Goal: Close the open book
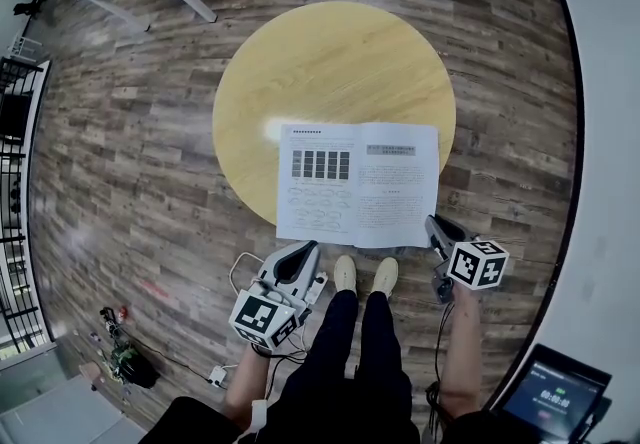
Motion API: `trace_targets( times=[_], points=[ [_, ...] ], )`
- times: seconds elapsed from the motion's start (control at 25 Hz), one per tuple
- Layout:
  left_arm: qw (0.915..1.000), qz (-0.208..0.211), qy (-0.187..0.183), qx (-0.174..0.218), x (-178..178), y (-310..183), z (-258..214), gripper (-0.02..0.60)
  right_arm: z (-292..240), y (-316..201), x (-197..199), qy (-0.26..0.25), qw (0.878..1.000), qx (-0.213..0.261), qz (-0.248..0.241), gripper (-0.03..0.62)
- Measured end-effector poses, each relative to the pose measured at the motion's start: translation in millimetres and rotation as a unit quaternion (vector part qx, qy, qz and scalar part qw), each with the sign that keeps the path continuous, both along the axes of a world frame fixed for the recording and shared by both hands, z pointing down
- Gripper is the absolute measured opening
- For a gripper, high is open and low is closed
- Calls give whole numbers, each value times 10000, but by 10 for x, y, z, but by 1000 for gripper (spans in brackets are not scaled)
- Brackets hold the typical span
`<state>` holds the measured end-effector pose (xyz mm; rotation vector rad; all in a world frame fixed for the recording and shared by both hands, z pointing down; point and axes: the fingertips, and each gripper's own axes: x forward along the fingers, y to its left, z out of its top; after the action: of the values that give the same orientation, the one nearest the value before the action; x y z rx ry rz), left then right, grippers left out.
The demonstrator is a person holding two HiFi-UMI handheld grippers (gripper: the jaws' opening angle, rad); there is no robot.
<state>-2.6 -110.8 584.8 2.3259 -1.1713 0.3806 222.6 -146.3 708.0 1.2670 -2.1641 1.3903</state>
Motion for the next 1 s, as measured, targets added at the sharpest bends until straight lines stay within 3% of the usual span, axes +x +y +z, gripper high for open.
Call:
trace_targets(
  times=[0.64, 1.0],
  points=[
    [9999, -143, -4, 73, -88, 55, -11, -2, -90, -6, -8, 126, 9997, 192, 34, 11],
    [9982, -484, 97, 338, -296, -15, -187, -2, -457, -26, -69, 295, 9983, 488, -116, 11]
  ],
)
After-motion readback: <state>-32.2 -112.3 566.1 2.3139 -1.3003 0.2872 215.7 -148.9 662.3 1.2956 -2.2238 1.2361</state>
